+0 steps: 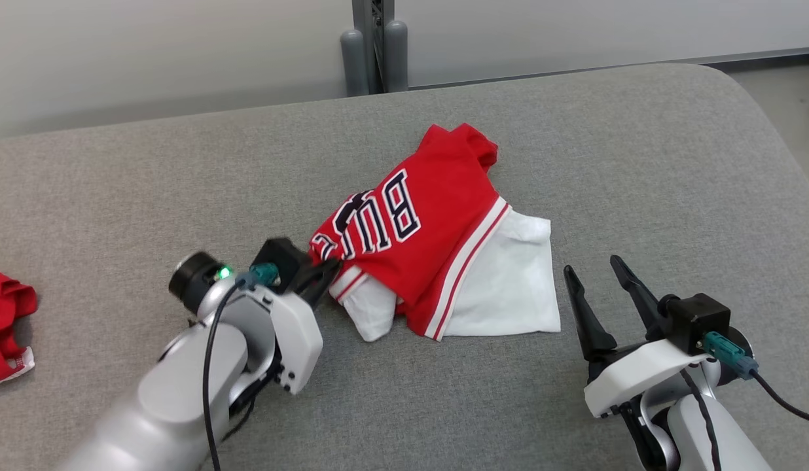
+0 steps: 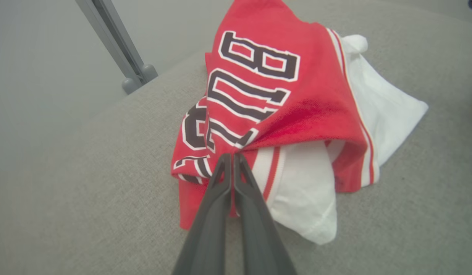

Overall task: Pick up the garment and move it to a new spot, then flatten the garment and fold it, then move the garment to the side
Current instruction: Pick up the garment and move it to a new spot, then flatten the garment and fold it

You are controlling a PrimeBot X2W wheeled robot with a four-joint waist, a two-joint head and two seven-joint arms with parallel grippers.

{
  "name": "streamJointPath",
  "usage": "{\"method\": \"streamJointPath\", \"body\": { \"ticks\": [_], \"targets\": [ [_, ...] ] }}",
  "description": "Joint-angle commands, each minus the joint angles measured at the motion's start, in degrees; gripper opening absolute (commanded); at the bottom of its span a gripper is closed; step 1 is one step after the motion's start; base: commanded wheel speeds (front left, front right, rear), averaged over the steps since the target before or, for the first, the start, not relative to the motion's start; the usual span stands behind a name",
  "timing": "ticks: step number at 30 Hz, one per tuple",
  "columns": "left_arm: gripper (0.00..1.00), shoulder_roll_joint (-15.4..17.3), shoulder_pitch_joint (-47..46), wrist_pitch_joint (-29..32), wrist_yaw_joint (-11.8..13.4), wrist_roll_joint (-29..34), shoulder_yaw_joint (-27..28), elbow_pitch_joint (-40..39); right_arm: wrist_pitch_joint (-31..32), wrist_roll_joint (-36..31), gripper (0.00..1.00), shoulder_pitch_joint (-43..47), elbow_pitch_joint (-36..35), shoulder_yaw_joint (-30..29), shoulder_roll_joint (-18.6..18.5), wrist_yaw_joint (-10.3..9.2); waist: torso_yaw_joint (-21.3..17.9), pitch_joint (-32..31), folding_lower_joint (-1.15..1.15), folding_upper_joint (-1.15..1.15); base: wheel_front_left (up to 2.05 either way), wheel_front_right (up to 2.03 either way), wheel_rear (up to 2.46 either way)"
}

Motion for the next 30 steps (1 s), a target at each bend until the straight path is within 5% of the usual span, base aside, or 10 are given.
{"method": "streamJointPath", "body": {
  "ticks": [1, 8, 10, 11, 16, 21, 30],
  "targets": [
    [0.0, -0.04, 1.65, -0.55, 0.23, -0.06, -0.54, 1.26, 0.19, 0.17, 1.0, 0.46, 0.07, 0.13, -0.2, -0.01, 0.64, -0.44, 0.0, 0.0, 0.0, 0.0, 0.0],
    [0.0, -4.6, 6.71, -5.92, -0.44, -2.7, -0.95, 10.4, 0.58, 0.92, 1.0, 0.29, 0.15, 1.18, -0.88, -0.01, 1.77, -1.49, 0.0, 0.0, 0.0, 0.0, 0.0],
    [0.95, -5.36, 6.19, -7.35, -0.1, -2.1, -0.89, 12.37, 0.7, 1.05, 1.0, 0.47, 0.13, 1.19, -1.04, -0.02, 2.1, -1.87, 0.0, 0.0, 0.0, 0.0, 0.0],
    [1.0, -5.88, 5.89, -8.09, 0.06, -2.42, -0.29, 12.72, 0.78, 1.02, 1.0, 0.53, 0.08, 1.2, -1.01, -0.01, 2.21, -2.04, 0.0, 0.0, 0.0, 0.0, 0.0],
    [1.0, -6.66, 4.91, -9.57, 2.8, -1.81, 3.76, 10.6, 0.67, 1.18, 1.0, 1.31, -0.15, 0.86, -1.06, -0.02, 2.7, -2.67, 0.0, 0.0, 0.0, 0.0, 0.0],
    [1.0, -5.08, 12.11, -9.58, 7.66, 2.54, 11.86, -3.86, 0.45, 1.41, 1.0, 2.01, -0.56, 0.39, -0.9, -0.01, 2.58, -2.56, 0.0, 0.0, 0.0, 0.0, 0.0],
    [1.0, -5.18, 17.29, -9.23, 6.87, 4.75, 9.31, -4.01, 0.55, 1.46, 1.0, 1.93, -0.72, 0.24, -0.9, -0.01, 2.01, -1.85, 0.0, 0.0, 0.0, 0.0, 0.0]
  ]
}}
